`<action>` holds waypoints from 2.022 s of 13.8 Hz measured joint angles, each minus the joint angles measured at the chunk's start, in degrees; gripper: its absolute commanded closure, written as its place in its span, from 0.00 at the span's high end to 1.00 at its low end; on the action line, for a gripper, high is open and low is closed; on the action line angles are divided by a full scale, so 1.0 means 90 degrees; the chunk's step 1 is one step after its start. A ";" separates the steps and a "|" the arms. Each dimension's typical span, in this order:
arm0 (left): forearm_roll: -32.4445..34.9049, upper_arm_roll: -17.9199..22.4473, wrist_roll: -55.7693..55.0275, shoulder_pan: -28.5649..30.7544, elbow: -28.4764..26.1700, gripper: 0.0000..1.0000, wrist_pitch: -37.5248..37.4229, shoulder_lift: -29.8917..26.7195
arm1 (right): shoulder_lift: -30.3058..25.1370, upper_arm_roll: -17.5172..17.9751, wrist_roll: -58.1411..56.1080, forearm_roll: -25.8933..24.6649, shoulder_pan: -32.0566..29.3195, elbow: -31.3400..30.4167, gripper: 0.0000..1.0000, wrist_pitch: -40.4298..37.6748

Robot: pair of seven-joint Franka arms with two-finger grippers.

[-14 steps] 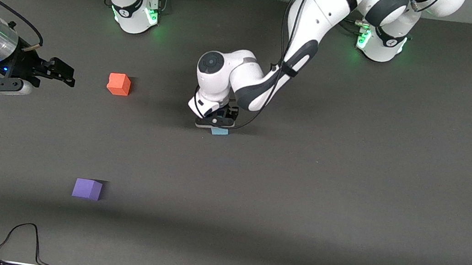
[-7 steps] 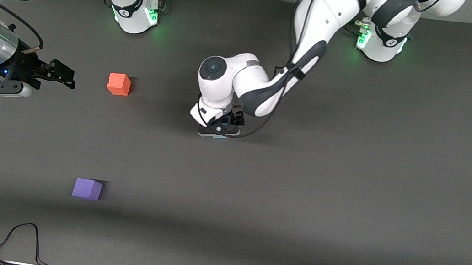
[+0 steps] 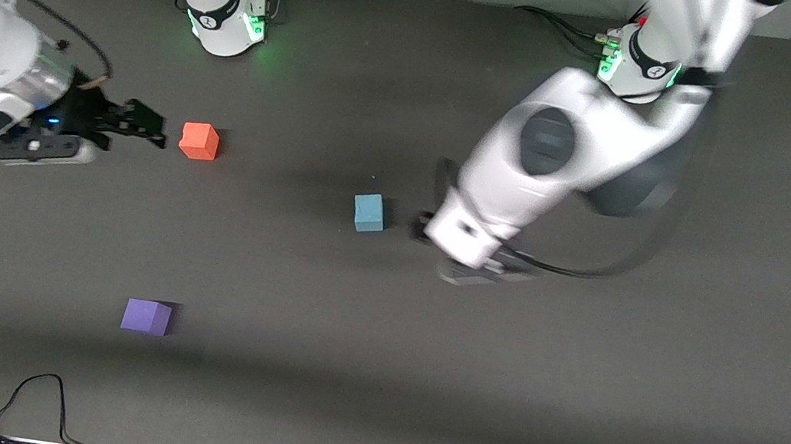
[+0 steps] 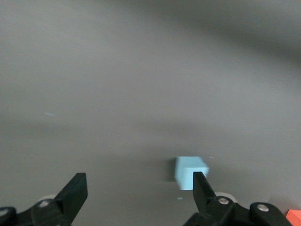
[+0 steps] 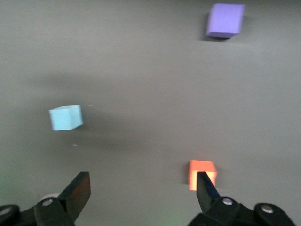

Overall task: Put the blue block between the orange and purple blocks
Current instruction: 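Retract the left gripper while the right gripper reaches the blue cube, then close the right gripper on the blue cube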

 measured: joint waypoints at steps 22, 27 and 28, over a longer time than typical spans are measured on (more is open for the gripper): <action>0.0585 0.1067 0.5263 0.2346 -0.2378 1.00 -0.1515 -0.3168 | 0.3181 0.0023 0.3037 -0.0165 0.2917 -0.0135 1.00 0.3567; 0.0593 0.1231 0.5263 0.2145 -0.2269 1.00 -0.1401 -0.2832 | 0.3688 -0.0035 0.3306 -0.0165 0.3384 -0.0647 1.00 0.4630; 0.0593 0.1233 0.5263 0.2145 -0.2253 1.00 -0.1400 -0.2826 | 0.3709 -0.0059 0.3323 -0.0165 0.3442 -0.0792 1.00 0.4847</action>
